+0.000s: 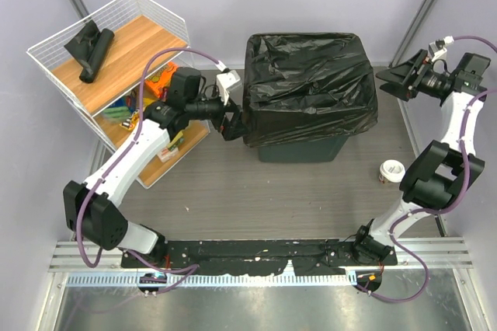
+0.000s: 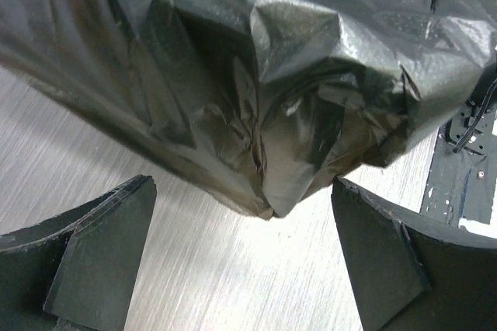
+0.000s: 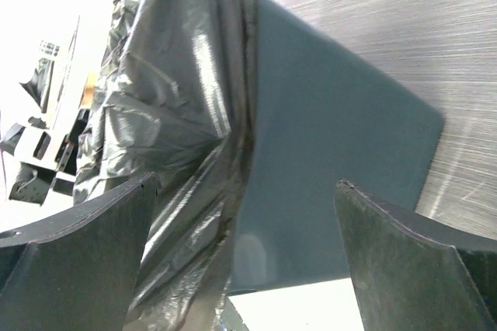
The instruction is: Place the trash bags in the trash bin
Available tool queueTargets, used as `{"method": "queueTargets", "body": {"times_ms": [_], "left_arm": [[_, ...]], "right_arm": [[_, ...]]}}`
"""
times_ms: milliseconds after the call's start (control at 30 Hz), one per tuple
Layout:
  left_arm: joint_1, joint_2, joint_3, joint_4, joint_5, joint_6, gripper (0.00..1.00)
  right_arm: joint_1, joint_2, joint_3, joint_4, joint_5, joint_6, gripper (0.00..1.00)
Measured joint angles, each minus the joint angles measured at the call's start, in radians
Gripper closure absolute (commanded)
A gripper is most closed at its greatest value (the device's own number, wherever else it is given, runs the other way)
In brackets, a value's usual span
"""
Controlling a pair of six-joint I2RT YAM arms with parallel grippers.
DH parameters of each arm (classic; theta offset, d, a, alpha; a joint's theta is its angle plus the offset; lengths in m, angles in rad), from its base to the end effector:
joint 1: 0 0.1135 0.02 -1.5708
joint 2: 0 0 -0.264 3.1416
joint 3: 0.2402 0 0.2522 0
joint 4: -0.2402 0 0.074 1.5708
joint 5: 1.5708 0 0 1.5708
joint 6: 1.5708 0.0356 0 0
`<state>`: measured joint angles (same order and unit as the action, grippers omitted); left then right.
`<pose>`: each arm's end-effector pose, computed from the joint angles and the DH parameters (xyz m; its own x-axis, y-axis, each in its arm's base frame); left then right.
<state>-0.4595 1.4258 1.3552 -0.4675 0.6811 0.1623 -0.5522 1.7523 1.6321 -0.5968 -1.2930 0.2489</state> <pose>0.2748 -0.1610 0.3652 -0.3193 0.2981 -0.8995 0.8925 0.4138 -0.1797 0.3425 -0.1708 0.3483 -0.6588 0.4853 -0.5749 -0.3209 0.5099 0.7981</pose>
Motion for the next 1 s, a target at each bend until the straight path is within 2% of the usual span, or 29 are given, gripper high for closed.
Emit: {"method": "queueTargets", "body": {"times_ms": [233,300,367,433,533,633,700,767,867,967,1000], "left_arm": [[0.0,0.053,-0.022,0.06,0.069,0.031,0.0],[0.0,0.053,-0.036,0.069,0.076,0.032,0.01],[0.0,0.053,-0.046,0.078,0.076,0.033,0.06],[0.0,0.053,-0.055,0.087,0.078,0.032,0.14],[0.0,0.053,-0.068,0.104,0.08,0.029,0.26],[0.0,0.053,-0.084,0.124,0.08,0.029,0.37],[0.0,0.053,-0.093,0.134,0.079,0.025,0.47],[0.0,0.053,-0.101,0.142,0.08,0.024,0.57],[0.0,0.053,-0.105,0.147,0.081,0.021,0.78],[0.0,0.052,-0.11,0.154,0.083,0.018,1.0],[0.0,0.052,-0.112,0.158,0.083,0.018,1.0]], "right_arm": [[0.042,-0.031,-0.005,0.013,-0.052,0.014,0.01],[0.048,-0.031,-0.006,0.026,-0.059,0.026,0.05],[0.056,-0.031,-0.006,0.044,-0.061,0.043,0.09],[0.064,-0.032,-0.01,0.07,-0.066,0.064,0.12],[0.076,-0.045,-0.035,0.133,-0.078,0.111,0.25],[0.09,-0.077,-0.097,0.266,-0.093,0.208,0.34],[0.098,-0.102,-0.148,0.392,-0.106,0.303,0.45],[0.102,-0.129,-0.219,0.59,-0.114,0.446,0.58],[0.105,-0.143,-0.293,0.88,-0.125,0.674,0.7],[0.106,-0.138,-0.335,1.15,-0.126,0.894,0.9],[0.106,-0.135,-0.343,1.223,-0.129,0.958,0.93]]}}
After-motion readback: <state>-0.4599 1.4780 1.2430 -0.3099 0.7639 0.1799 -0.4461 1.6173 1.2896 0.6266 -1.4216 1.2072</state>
